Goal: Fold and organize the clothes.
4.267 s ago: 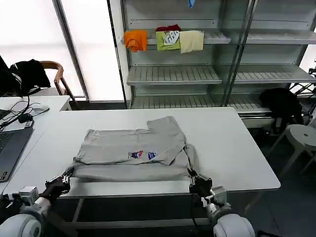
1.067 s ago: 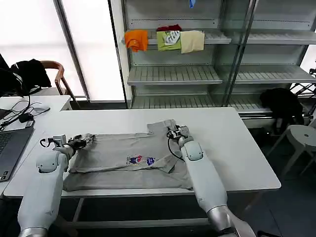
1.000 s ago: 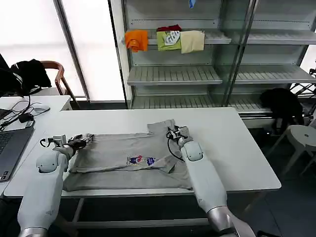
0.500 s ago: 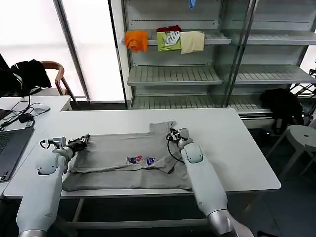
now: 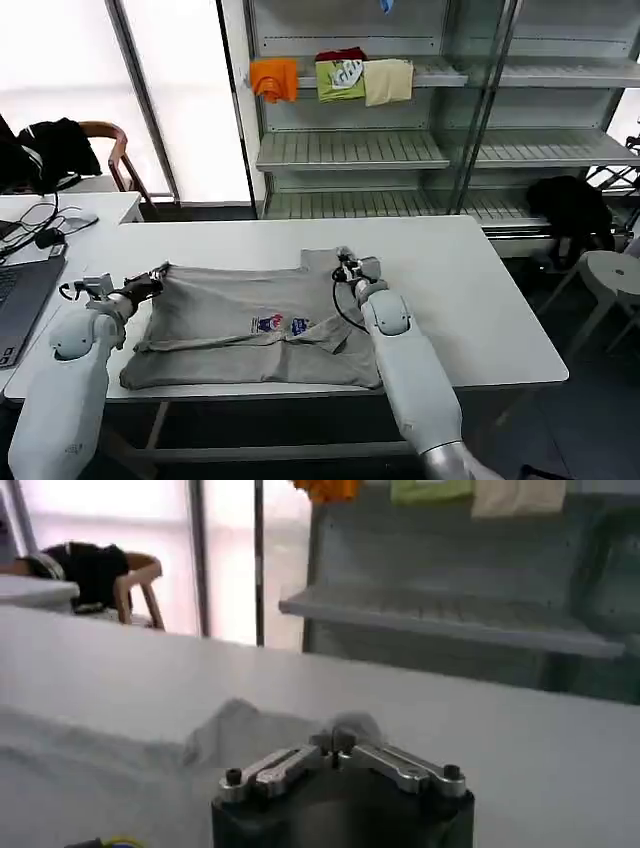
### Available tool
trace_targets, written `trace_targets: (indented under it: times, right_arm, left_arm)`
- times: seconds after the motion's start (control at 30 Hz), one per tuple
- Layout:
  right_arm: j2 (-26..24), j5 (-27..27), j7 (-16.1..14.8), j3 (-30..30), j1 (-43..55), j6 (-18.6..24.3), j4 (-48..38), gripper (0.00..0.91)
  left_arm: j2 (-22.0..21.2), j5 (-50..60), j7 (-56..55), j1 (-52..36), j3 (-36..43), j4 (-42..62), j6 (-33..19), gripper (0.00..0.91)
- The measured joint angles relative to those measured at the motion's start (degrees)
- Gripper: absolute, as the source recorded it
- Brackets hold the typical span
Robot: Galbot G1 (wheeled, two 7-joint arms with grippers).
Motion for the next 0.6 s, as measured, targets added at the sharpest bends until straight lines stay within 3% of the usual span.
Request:
trace_targets:
  times: [0.3, 0.6]
  right_arm:
    - [-0.07, 3.26, 0.64, -0.97, -6.68, -3.75, 13.11, 0.000]
    - [-5.75, 3.99, 0.73, 0.02, -13.73, -5.30, 23.41, 0.000]
  left_arm:
    - [1.70, -5.75, 0.47, 6.03, -2.07, -7.23, -0.01, 0.010]
    - [1.95, -9.85, 1.06, 12.18, -3.99, -11.79, -0.56, 0.010]
